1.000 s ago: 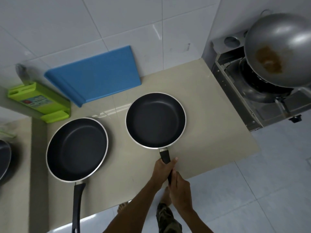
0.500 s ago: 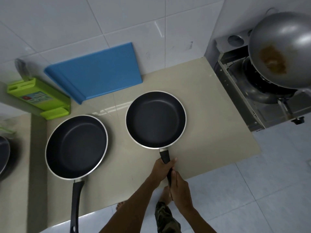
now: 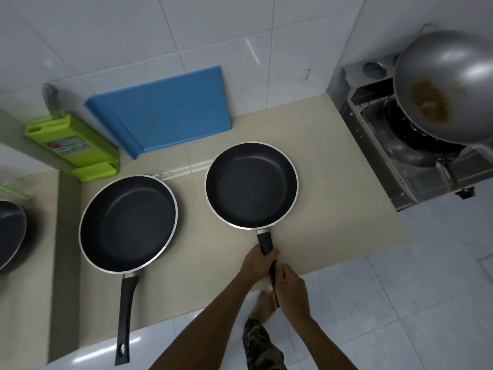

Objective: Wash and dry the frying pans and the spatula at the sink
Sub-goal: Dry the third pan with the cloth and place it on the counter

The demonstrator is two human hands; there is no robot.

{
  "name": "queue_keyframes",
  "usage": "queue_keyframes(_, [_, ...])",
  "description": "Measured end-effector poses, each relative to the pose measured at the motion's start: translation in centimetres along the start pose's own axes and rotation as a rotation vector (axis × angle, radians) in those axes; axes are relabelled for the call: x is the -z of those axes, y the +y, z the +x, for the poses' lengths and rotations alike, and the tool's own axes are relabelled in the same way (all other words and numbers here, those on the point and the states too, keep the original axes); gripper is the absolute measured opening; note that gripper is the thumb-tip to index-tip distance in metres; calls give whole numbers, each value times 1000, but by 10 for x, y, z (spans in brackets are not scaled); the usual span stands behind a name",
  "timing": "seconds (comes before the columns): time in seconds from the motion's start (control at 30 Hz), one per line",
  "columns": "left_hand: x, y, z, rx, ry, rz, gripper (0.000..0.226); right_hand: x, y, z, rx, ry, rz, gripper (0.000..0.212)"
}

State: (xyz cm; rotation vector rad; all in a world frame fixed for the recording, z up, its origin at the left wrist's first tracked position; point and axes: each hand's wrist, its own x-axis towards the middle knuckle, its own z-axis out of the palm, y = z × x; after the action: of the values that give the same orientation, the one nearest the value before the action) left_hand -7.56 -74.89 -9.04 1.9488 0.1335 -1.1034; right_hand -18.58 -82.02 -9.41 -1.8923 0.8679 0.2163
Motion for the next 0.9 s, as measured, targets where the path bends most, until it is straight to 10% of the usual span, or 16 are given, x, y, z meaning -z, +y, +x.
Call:
queue_keyframes(0.2, [41,-3,-41,-65,71,222,46,6,-33,-15,178,160,-187,8])
queue_keyframes(0.7, [267,-140,-228,-375,641,588,78,-154,-186,-151,797,99,-644,46])
queue_keyframes(0.9, [387,-241,-316,-217,850,738,86,-274,-254,-222,1028,0,-798,55])
